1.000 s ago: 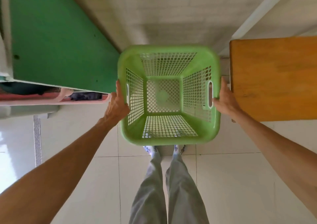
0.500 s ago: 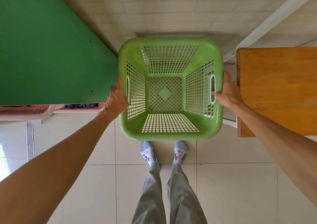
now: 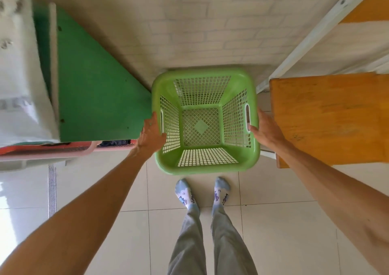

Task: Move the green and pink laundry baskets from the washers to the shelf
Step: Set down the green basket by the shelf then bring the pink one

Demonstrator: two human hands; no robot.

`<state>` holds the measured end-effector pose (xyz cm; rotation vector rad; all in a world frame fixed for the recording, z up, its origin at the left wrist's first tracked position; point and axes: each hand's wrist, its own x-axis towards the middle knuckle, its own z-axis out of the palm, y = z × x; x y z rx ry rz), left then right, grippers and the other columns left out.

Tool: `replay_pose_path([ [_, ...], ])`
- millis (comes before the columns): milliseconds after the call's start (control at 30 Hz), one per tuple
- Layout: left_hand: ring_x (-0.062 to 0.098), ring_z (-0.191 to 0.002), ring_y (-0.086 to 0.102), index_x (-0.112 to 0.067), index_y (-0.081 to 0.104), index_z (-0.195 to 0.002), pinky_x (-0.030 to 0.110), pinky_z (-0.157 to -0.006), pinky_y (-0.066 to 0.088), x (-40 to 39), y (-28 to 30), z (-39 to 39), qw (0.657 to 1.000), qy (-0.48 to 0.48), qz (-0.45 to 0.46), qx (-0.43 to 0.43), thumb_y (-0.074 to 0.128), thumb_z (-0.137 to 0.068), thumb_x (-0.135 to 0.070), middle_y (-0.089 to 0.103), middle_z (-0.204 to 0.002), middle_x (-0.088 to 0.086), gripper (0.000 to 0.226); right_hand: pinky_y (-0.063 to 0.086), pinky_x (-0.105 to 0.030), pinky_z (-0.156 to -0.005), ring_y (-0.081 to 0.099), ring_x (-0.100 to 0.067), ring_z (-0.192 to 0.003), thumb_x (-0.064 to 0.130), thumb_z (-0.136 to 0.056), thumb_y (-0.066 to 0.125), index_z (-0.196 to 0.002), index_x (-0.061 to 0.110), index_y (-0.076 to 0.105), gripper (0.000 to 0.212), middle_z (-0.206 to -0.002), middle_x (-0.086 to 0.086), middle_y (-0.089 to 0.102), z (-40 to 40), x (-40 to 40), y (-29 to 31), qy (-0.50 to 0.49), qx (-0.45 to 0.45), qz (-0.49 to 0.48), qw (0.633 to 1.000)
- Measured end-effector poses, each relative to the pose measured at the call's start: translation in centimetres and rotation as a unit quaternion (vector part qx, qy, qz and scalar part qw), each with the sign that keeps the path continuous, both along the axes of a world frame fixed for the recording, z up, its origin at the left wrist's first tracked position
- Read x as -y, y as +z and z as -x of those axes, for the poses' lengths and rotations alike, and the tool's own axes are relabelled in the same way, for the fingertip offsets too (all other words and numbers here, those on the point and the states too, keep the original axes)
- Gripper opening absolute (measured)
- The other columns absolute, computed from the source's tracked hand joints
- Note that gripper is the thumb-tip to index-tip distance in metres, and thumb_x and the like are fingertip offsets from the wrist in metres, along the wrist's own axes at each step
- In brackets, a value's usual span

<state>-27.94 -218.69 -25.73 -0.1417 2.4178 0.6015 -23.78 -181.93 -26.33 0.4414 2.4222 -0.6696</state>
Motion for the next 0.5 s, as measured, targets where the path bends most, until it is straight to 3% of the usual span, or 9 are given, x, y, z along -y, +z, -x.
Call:
replay_pose_path([
  [133,0.039,-0.131,0.048,-0.012,0.019,-0.157,0.049,-0.102,0.051,-1.6,10.4,-2.3,0.999,-0.046,-0.016,0.008,0.068,-0.089,-0.023,0.041,-0.145,0.023,0.084,0.044,-0.051,-0.108,0.05,-0.034,-0.135,0.036,-0.1,0.053,-0.155,0.012,0.029,0.065,-0.151,-0.015,0.045,-2.4,2.5,10.3,-0.014,0.037,0.029,0.999],
  [300,0.039,-0.141,0.036,-0.016,0.017,-0.158,0.055,-0.113,0.037,-3.0,22.8,-4.7,0.995,-0.091,-0.019,-0.028,0.067,-0.089,-0.038,0.032,-0.154,0.019,0.088,0.046,-0.046,-0.107,0.053,-0.035,-0.13,0.037,-0.103,0.049,-0.144,0.005,0.045,0.053,-0.141,-0.018,0.053,-5.9,4.8,23.5,-0.059,-0.002,0.043,0.997],
  [433,0.036,-0.145,0.03,-0.021,0.017,-0.159,0.06,-0.113,0.034,-3.9,29.2,-5.3,0.983,-0.166,0.005,-0.074,0.061,-0.088,-0.056,0.026,-0.161,0.013,0.09,0.045,-0.043,-0.103,0.051,-0.036,-0.131,0.039,-0.105,0.043,-0.146,0.006,0.042,0.053,-0.144,-0.019,0.05,-8.9,4.9,30.3,-0.077,-0.042,-0.002,0.996],
  [500,0.035,-0.147,0.029,-0.021,0.018,-0.159,0.06,-0.115,0.032,-4.7,31.0,-4.8,0.975,-0.201,0.017,-0.094,0.057,-0.088,-0.062,0.025,-0.162,0.013,0.09,0.04,-0.046,-0.11,0.042,-0.036,-0.139,0.046,-0.105,0.035,-0.15,0.007,0.037,0.059,-0.153,-0.019,0.039,-10.2,4.0,32.2,-0.079,-0.024,-0.034,0.996],
])
